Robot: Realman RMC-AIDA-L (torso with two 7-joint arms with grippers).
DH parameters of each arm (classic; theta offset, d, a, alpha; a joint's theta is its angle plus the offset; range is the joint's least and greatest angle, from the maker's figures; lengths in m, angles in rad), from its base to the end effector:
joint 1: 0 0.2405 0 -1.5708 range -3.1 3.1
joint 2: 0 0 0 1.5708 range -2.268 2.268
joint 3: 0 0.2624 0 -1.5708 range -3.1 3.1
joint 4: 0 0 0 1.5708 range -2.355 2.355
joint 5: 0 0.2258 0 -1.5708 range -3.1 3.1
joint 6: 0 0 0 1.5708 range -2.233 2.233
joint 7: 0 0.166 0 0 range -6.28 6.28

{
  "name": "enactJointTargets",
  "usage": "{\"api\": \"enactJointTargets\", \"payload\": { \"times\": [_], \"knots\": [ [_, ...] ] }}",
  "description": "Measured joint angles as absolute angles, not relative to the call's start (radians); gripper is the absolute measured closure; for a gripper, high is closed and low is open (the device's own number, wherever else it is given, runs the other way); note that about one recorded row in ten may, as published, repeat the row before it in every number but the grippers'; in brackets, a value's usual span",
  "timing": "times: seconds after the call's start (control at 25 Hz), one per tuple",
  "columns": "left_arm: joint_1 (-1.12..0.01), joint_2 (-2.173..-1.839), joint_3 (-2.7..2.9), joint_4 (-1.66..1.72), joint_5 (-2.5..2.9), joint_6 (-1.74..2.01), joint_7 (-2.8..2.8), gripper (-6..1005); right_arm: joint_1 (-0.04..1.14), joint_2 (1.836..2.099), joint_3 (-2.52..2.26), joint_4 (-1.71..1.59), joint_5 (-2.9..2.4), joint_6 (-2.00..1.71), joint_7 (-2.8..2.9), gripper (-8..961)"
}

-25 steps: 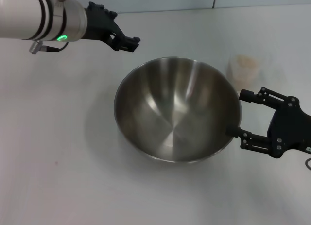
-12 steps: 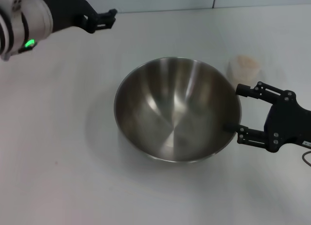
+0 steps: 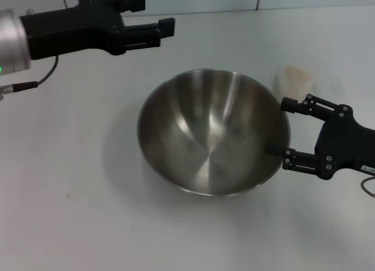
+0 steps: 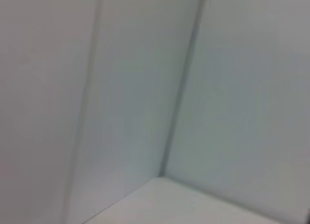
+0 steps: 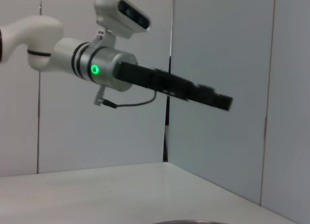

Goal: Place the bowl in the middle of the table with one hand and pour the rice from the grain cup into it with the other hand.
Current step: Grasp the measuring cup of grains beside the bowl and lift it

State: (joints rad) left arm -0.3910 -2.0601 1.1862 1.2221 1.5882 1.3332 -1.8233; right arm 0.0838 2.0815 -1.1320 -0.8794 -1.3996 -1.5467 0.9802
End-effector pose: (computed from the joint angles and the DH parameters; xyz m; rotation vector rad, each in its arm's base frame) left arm -0.1549 0.3779 0.0235 -2.6341 -0.5067 -0.8503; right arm 0.2842 0.2708 -0.0056 -2.4916 0.1829 0.8770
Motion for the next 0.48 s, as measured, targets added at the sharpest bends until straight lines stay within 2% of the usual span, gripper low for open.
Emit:
{"api": "enactJointTargets", "payload": {
  "times": [0.2, 0.36, 0.48],
  "knots": [
    [-0.409, -2.044, 1.039, 1.118, 1.601, 1.529, -1.657, 159, 0.091, 2.082, -1.125, -0.874, -1.401, -1.546, 0.980, 169],
    [-0.386, -2.003, 1.001, 1.053, 1.621, 1.676, -1.521, 159, 0.103, 2.082, -1.083, -0.847, -1.400, -1.545, 0.980, 168],
    [-0.375, -2.002, 0.998, 1.039, 1.625, 1.703, -1.510, 159, 0.112, 2.081, -1.067, -0.831, -1.400, -1.545, 0.980, 169]
  ]
}}
